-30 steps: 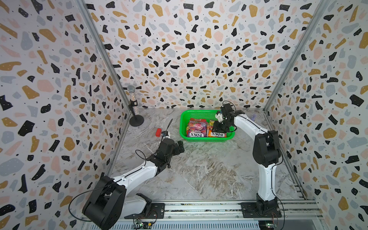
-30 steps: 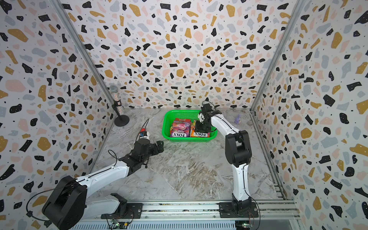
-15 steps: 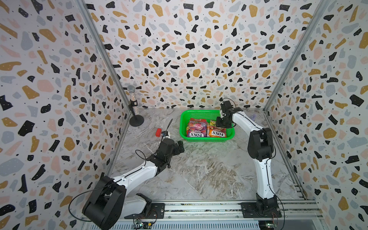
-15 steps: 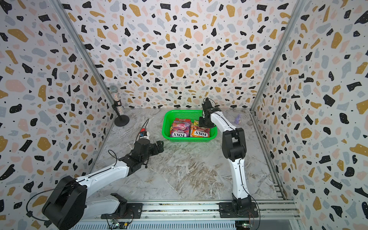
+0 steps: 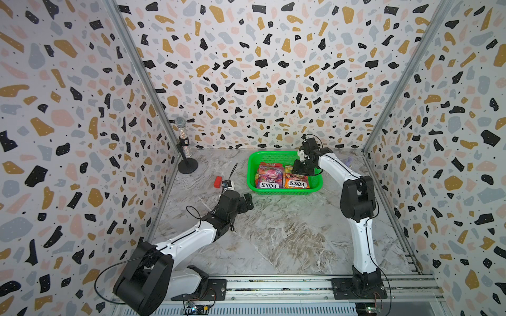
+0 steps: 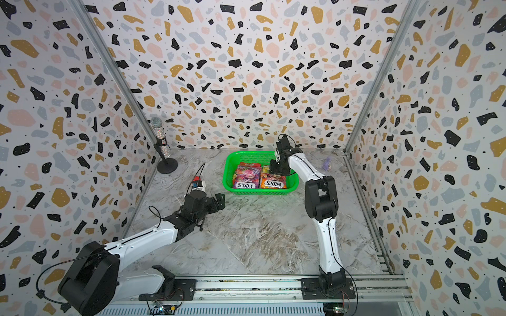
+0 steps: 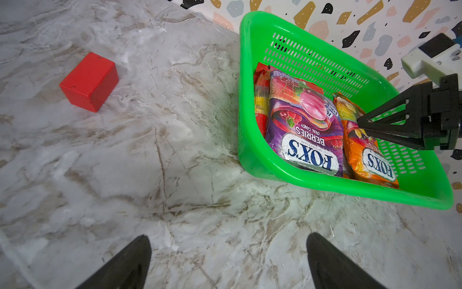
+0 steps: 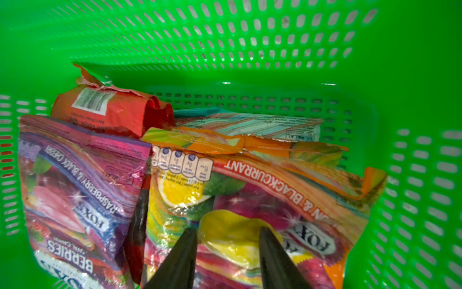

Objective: Put the candies in the basket
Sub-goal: Place the candy in the basket.

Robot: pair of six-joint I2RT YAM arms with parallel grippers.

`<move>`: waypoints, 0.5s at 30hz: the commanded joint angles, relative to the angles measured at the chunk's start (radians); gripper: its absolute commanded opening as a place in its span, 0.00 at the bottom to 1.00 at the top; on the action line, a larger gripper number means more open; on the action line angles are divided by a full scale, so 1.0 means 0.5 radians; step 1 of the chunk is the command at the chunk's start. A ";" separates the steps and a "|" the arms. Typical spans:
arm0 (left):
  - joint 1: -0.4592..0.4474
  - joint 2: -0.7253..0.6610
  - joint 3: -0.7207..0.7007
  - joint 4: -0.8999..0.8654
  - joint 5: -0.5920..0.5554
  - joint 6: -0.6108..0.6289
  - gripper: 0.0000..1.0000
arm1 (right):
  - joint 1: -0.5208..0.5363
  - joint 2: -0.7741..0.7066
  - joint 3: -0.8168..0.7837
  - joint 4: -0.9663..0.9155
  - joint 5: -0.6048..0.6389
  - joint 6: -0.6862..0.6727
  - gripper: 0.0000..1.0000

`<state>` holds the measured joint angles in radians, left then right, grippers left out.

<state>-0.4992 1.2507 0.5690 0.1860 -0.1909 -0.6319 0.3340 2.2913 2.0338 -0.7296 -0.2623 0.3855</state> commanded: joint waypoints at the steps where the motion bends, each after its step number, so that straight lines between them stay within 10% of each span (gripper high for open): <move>1: 0.001 0.013 0.049 0.030 0.020 0.020 1.00 | 0.064 -0.071 -0.001 -0.023 -0.174 0.021 0.43; 15: 0.001 0.015 0.058 0.022 0.022 0.011 1.00 | 0.122 -0.556 -0.169 0.092 -0.115 -0.008 0.50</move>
<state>-0.4992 1.2560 0.5694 0.1856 -0.1699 -0.6315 0.3836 2.1731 1.9732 -0.7193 -0.3176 0.3862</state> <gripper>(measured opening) 0.996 0.486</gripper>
